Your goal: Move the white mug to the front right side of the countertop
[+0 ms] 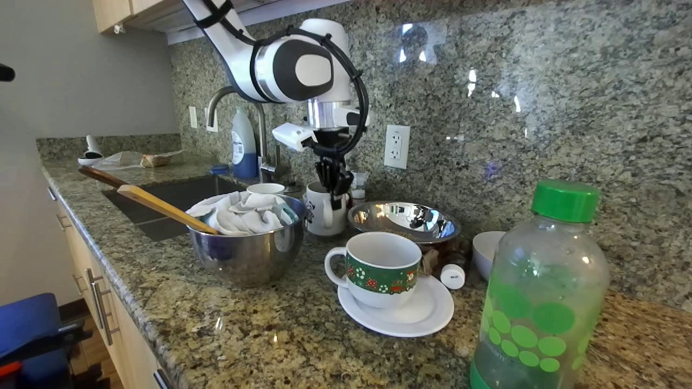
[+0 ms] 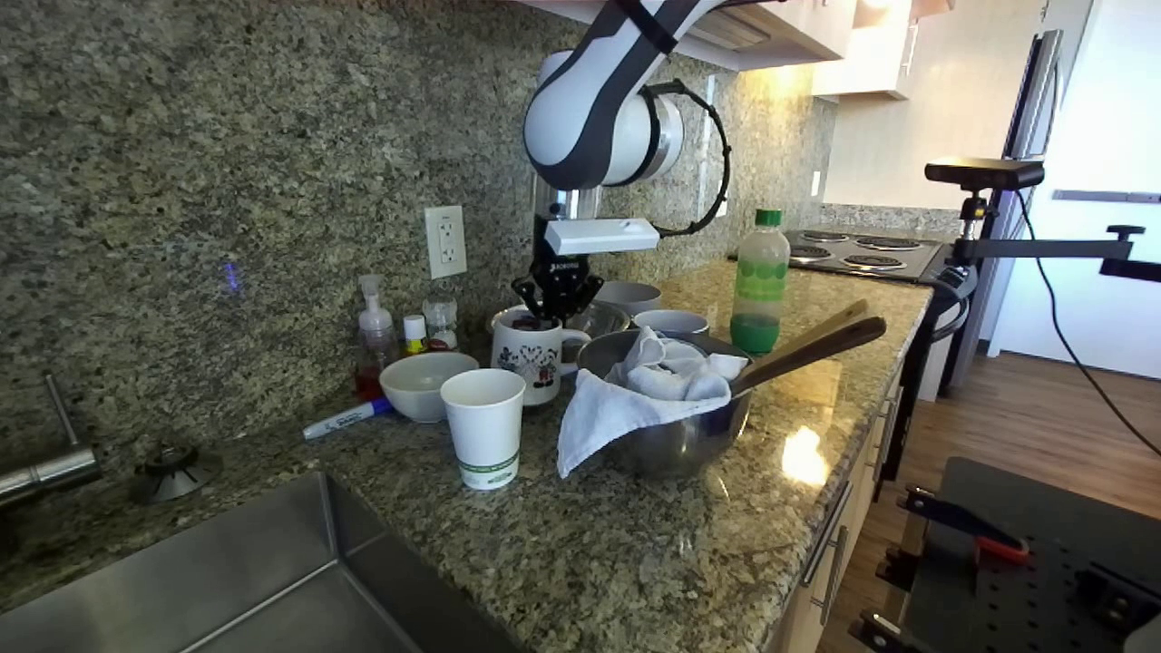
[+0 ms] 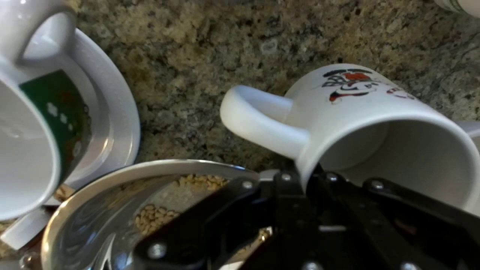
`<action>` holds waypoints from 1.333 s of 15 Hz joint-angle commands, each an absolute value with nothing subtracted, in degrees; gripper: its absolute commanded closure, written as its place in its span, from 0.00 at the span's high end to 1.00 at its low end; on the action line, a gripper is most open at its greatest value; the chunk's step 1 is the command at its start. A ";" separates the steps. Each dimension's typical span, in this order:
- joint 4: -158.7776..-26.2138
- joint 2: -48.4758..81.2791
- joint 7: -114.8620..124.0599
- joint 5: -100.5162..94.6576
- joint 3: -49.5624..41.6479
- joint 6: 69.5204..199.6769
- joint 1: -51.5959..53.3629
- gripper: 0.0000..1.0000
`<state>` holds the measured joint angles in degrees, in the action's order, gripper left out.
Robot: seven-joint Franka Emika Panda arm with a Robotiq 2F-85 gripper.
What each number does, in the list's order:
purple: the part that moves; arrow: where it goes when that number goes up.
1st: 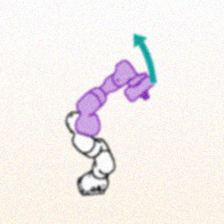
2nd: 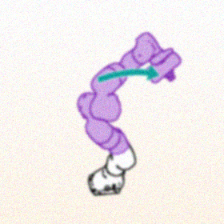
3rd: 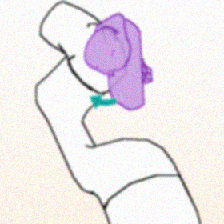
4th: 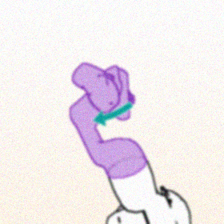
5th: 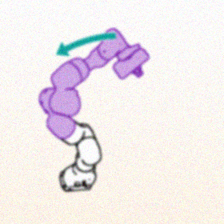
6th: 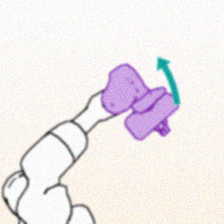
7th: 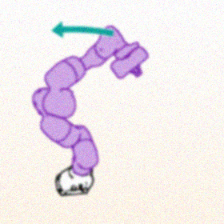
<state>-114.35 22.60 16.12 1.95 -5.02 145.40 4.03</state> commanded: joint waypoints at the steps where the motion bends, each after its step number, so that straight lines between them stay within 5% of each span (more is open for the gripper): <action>1: -117.97 15.10 17.35 1.67 -4.95 141.89 3.53 0.06; 20: -126.10 -1.99 32.94 -11.45 -7.08 132.45 -2.00 0.06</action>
<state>-124.41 2.14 30.09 -9.37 -7.26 134.73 -0.36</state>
